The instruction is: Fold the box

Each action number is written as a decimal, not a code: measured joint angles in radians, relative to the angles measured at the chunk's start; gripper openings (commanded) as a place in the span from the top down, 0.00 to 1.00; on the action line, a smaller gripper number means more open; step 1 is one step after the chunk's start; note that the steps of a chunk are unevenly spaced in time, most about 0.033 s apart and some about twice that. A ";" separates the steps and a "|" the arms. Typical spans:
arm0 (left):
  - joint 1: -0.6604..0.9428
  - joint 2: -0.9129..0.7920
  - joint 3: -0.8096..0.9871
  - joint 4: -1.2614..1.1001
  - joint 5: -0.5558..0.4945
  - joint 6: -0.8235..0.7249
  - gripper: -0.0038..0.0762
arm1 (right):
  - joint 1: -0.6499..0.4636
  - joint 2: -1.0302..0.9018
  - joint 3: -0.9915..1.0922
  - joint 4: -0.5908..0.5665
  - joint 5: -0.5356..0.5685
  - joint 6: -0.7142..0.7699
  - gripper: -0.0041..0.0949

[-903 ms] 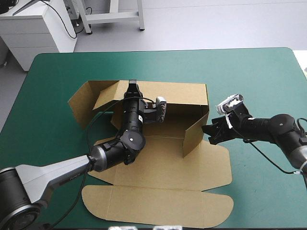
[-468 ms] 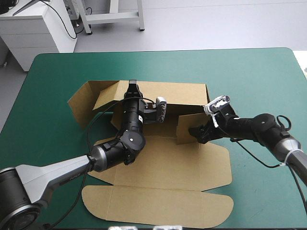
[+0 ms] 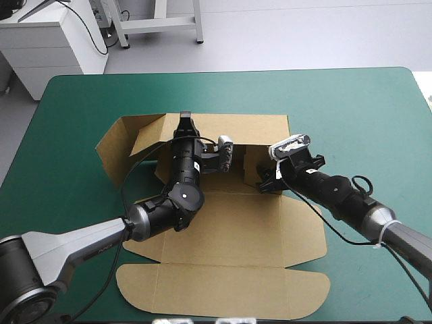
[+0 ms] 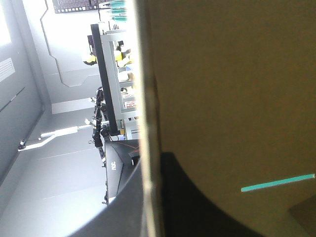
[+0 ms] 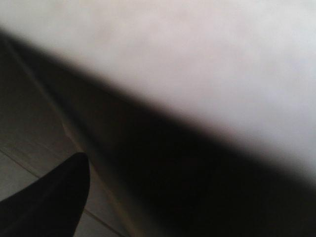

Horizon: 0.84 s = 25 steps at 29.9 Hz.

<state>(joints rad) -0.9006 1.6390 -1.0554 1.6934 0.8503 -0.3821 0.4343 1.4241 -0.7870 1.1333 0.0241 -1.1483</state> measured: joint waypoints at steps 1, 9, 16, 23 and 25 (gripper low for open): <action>0.000 0.000 0.000 0.000 0.001 0.000 0.95 | 0.020 0.000 0.007 0.002 -0.044 0.000 0.43; 0.002 0.000 0.000 -0.009 0.030 -0.003 0.95 | 0.161 -0.042 0.065 0.039 -0.344 0.012 0.90; 0.002 -0.003 0.000 -0.018 0.039 -0.011 0.95 | 0.195 -0.071 0.078 0.074 -0.439 0.070 0.98; 0.002 -0.003 0.000 -0.016 0.032 -0.011 0.95 | 0.197 -0.070 0.078 0.081 -0.442 0.089 0.98; 0.002 -0.003 0.000 -0.016 0.026 -0.011 0.96 | 0.197 -0.070 0.079 0.090 -0.442 0.090 0.98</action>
<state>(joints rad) -0.8983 1.6359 -1.0554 1.6774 0.8763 -0.3931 0.6314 1.3540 -0.7081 1.2231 -0.4176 -1.0581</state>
